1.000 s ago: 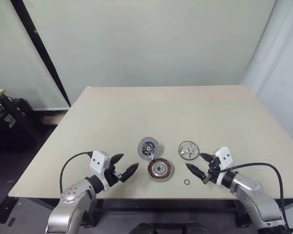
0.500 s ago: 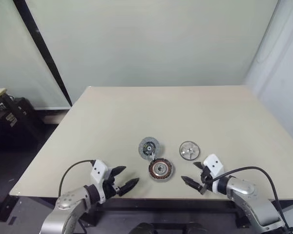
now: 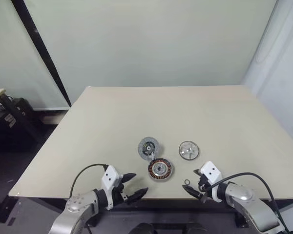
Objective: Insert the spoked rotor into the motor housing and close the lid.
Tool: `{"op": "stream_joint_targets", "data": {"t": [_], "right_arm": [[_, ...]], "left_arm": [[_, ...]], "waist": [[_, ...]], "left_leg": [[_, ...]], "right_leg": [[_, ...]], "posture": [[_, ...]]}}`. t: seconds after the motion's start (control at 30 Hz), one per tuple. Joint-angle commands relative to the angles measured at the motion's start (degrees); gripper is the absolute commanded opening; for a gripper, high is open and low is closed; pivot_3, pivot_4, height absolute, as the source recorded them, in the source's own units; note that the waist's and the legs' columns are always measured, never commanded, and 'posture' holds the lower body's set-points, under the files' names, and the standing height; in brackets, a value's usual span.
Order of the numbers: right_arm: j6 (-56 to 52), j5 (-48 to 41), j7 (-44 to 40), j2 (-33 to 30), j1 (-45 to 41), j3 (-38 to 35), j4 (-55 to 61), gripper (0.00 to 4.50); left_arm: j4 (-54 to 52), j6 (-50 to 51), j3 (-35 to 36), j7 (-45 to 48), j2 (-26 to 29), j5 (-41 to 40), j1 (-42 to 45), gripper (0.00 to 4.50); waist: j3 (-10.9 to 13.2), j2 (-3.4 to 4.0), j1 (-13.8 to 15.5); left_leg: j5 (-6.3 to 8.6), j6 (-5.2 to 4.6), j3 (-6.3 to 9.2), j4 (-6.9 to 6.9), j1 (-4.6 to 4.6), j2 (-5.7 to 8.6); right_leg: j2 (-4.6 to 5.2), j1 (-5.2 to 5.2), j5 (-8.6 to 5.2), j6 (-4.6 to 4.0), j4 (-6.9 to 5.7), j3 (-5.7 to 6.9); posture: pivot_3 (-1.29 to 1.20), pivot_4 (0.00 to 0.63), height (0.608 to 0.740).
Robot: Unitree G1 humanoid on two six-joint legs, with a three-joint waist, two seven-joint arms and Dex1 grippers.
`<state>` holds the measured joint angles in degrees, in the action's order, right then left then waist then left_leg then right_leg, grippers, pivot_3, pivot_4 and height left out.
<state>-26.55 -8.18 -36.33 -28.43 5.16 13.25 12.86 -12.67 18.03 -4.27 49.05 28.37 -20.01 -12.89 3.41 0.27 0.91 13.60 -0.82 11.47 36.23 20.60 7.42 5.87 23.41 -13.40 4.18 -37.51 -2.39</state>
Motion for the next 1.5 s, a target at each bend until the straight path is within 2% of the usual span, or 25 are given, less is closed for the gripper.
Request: {"op": "stream_joint_targets", "data": {"t": [0.03,0.53,0.63,0.93,1.3,1.5], "right_arm": [[0.1,0.7,0.7,0.5,-0.3,0.1,0.5,4.5],[0.2,2.4,2.2,1.7,-0.3,1.6,-1.6,4.5],[0.2,2.7,2.4,1.8,-0.3,1.8,-1.8,3.88],[-0.2,3.0,3.0,2.1,-0.3,1.6,-2.2,0.79],[-1.3,-0.9,3.4,5.6,-3.0,-1.6,1.4,0.8],[-3.0,0.0,2.1,6.3,-9.6,1.5,1.6,0.8]], "left_arm": [[0.2,-2.1,-0.9,1.1,0.7,1.0,0.9,4.47],[0.5,-2.3,-2.1,1.1,0.6,1.4,2.1,4.47],[0.5,-2.3,-2.2,1.0,0.4,1.4,2.2,4.5],[0.6,-2.2,-2.4,0.8,0.1,1.4,2.6,4.5],[1.6,-3.0,-0.2,-0.5,-0.1,1.0,3.3,4.5],[4.0,-4.8,2.0,-1.2,0.3,1.0,4.5,4.5]], "waist": [[0.0,0.0,0.0],[0.0,0.0,0.0],[0.0,0.0,0.0],[0.0,-0.01,0.0],[0.0,0.0,0.0],[0.0,0.0,0.0]], "left_leg": [[0.0,0.0,0.0,0.0,0.0,0.0],[0.0,0.0,0.02,-0.01,0.0,0.0],[0.0,0.0,0.02,-0.01,0.0,0.0],[0.0,0.0,0.02,-0.01,-0.02,0.0],[0.0,0.0,0.01,-0.01,-0.02,-0.01],[0.0,0.0,0.01,0.0,-0.04,-0.03]], "right_leg": [[0.0,0.0,0.0,0.0,0.0,0.0],[-0.01,0.01,0.0,0.0,-0.01,0.01],[-0.01,0.01,0.0,0.0,0.0,0.01],[-0.01,0.0,0.0,0.01,-0.01,0.01],[-0.02,0.01,0.0,0.01,-0.01,0.0],[-0.03,0.01,0.01,0.01,-0.02,0.03]], "posture": [[0.0,0.0,0.74],[0.0,0.0,0.74],[0.0,0.0,0.74],[0.0,0.0,0.74],[0.0,0.0,0.74],[0.0,0.0,0.74]]}}
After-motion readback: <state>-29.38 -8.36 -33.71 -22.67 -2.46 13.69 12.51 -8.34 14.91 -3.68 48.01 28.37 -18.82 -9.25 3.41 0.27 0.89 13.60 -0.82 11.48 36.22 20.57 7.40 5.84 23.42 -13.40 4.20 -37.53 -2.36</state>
